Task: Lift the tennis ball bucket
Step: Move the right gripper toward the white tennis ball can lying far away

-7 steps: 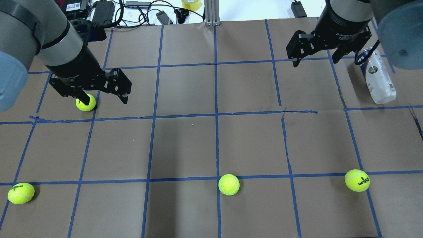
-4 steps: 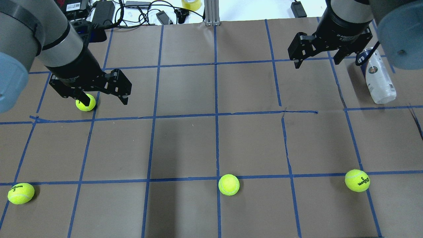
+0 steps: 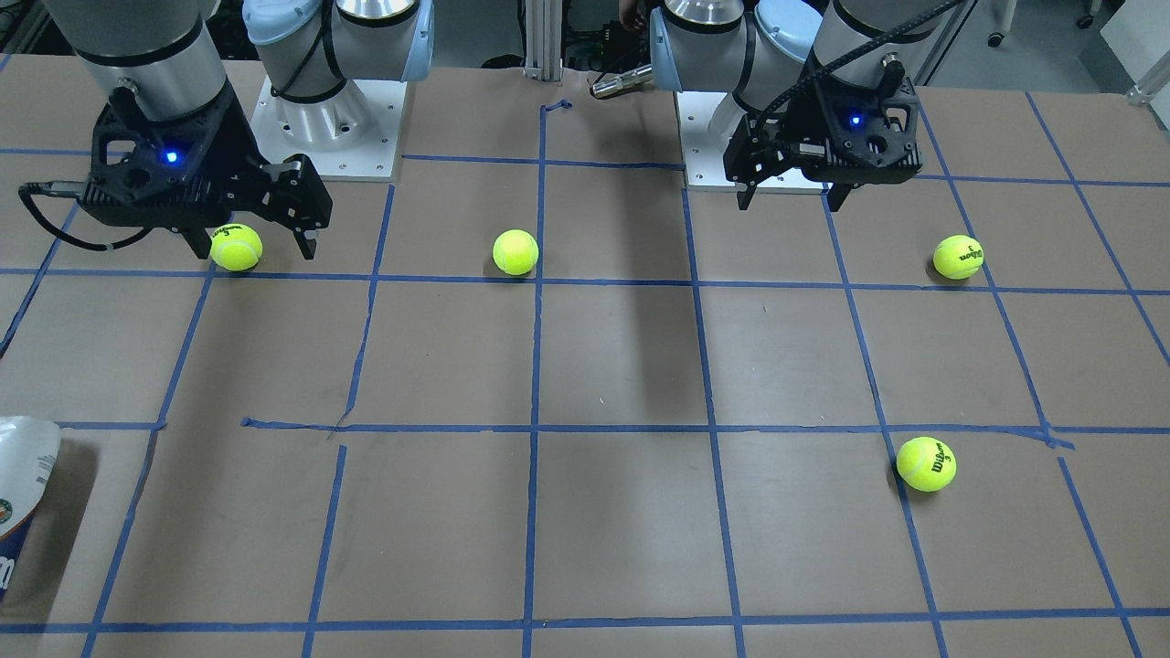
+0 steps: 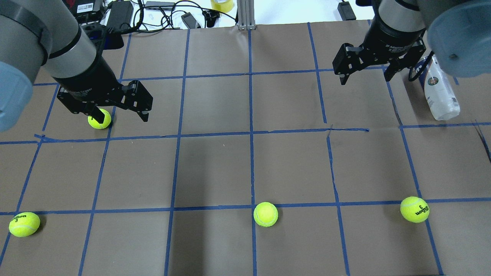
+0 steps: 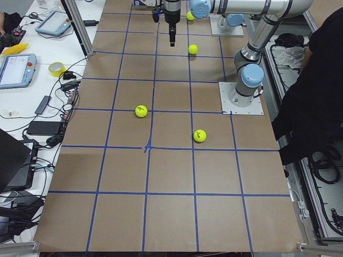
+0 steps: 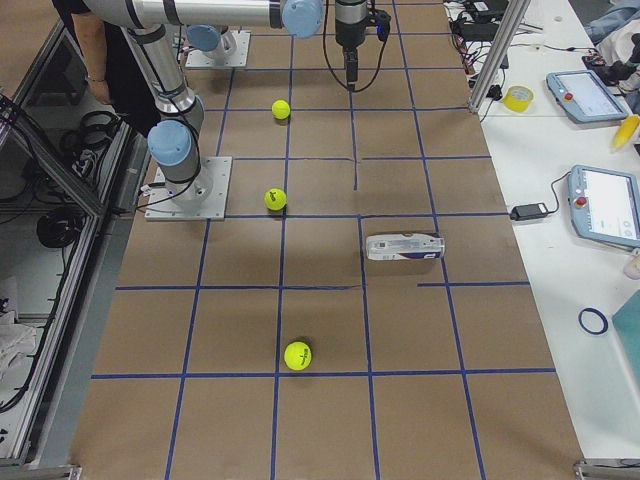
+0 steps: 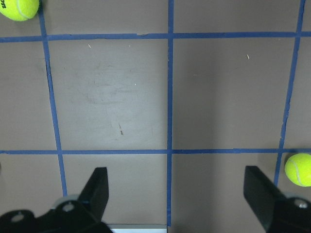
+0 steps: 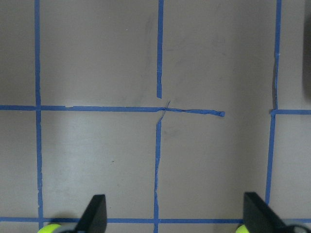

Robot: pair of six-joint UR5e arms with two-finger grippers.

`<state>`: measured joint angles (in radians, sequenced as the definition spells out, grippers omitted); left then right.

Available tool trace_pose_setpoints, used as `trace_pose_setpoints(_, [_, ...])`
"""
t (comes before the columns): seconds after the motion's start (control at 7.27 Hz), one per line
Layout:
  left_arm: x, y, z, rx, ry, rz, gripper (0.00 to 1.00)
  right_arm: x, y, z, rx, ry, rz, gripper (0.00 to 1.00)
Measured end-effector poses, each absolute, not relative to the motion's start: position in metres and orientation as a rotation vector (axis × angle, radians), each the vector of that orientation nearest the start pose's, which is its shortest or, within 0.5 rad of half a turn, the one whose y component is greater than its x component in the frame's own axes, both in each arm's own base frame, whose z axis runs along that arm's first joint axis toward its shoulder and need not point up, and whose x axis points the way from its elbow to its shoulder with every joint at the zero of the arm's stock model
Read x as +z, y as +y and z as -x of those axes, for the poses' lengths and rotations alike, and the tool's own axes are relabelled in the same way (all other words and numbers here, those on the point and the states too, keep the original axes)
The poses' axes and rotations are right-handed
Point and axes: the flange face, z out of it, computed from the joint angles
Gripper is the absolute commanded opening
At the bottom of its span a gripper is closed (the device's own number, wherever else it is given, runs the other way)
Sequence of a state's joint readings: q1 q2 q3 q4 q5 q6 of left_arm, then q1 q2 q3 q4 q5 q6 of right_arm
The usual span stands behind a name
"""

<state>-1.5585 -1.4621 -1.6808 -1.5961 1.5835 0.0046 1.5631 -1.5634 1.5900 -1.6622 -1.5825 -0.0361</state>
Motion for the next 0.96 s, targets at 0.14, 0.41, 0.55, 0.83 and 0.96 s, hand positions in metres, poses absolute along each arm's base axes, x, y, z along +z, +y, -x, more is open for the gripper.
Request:
trace_pose_setpoints(0.14, [0.482, -0.445, 0.127, 0.042, 3.128, 0.012, 1.00, 0.484, -0.510, -0.124, -0.116, 3.154, 0.040, 1.00])
trace_pose_setpoints(0.41, [0.482, -0.445, 0.126, 0.042, 3.127, 0.012, 1.00, 0.479, -0.560, -0.076, -0.123, 3.156, -0.075, 1.00])
trace_pose_setpoints(0.55, [0.483, -0.444, 0.126, 0.040, 3.126, 0.012, 1.00, 0.470, -0.598, -0.041, -0.120, 3.158, -0.121, 1.00])
trace_pose_setpoints(0.83, [0.483, -0.444, 0.126, 0.039, 3.124, 0.012, 1.00, 0.423, -0.675, 0.059, -0.086, 3.159, -0.190, 1.00])
trace_pose_setpoints(0.96, [0.483, -0.444, 0.126, 0.039, 3.124, 0.013, 1.00, 0.393, -0.703, 0.107, -0.084, 3.165, -0.171, 1.00])
